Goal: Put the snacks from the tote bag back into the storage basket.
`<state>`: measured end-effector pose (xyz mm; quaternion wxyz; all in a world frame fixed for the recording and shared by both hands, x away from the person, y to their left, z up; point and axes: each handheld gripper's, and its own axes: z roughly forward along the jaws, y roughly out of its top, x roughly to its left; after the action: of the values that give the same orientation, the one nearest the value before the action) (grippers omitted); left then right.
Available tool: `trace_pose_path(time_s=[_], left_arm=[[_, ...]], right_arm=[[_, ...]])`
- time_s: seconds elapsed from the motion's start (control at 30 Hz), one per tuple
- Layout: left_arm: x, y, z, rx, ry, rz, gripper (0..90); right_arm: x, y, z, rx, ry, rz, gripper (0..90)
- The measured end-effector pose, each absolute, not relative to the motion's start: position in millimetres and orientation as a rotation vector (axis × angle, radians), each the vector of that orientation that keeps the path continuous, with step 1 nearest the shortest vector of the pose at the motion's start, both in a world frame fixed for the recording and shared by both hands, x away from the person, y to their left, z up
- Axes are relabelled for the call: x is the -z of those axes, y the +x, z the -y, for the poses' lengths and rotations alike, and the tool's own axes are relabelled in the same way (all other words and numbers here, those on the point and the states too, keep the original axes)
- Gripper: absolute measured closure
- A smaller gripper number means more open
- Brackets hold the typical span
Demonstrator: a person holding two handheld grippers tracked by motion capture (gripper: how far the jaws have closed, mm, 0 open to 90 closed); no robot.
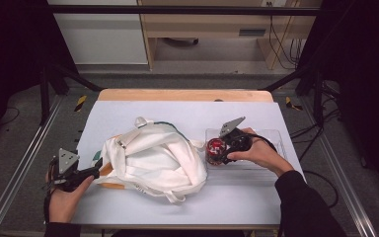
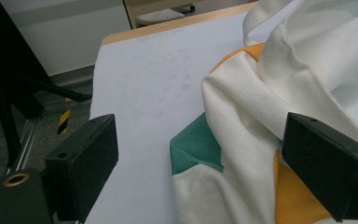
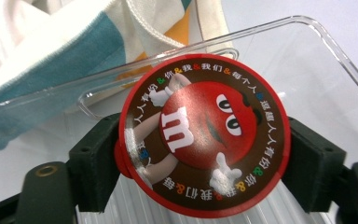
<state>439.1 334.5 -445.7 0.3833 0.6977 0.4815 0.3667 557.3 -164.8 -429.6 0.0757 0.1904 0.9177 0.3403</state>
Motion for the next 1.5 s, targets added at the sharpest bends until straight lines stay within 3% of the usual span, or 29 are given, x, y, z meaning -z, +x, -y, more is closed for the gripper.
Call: trace_pose_path(time_s=[0.37, 1.5], left_arm=[[445, 439, -335, -0.935, 1.778, -1.227, 10.5], [444, 438, -334, -0.938, 1.775, -1.225, 10.4]], right_arm=[[422, 553, 165, -1.044, 0.573, -2.730, 11.5], [392, 540, 181, -1.122, 0.601, -2.654, 10.7]])
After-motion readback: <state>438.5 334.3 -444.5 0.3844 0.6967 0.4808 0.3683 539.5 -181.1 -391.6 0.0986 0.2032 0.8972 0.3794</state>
